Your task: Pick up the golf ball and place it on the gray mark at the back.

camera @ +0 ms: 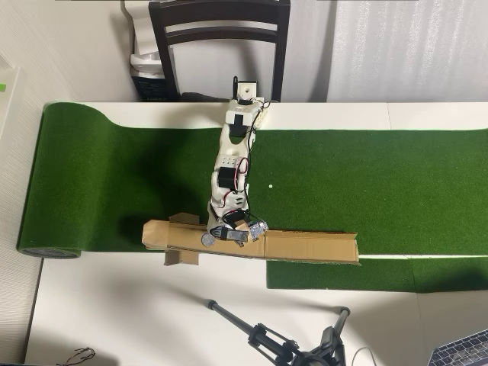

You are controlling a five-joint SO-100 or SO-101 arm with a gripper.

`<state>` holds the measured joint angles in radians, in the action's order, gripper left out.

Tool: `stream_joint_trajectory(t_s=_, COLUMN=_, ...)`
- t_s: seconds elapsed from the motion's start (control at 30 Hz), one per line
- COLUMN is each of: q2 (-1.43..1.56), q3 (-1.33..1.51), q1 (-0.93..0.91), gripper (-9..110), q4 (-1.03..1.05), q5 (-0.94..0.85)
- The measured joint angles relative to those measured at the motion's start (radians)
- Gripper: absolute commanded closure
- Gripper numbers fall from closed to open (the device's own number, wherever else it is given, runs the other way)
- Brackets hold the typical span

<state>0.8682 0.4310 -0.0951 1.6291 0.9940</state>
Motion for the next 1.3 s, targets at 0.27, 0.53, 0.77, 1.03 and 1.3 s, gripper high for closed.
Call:
stream_joint_trajectory(t_s=0.27, q2=0.0, q3=0.0, q1=0.0, gripper=90, q4=-0.064, q5=0.0)
stream_joint_trajectory(t_s=0.53, q2=-0.003, q3=0.0, q1=0.0, gripper=90, q4=-0.121, q5=0.0)
stream_joint_trajectory(t_s=0.77, q2=-0.091, q3=0.002, q1=0.0, gripper=90, q4=-0.121, q5=0.0)
stream_joint_trajectory(t_s=1.03, q2=-0.104, q3=0.002, q1=0.0, gripper=90, q4=-0.121, q5=0.0)
stream_joint_trajectory(t_s=1.3, q2=-0.104, q3=0.002, q1=0.0, gripper=74, q4=-0.121, q5=0.0)
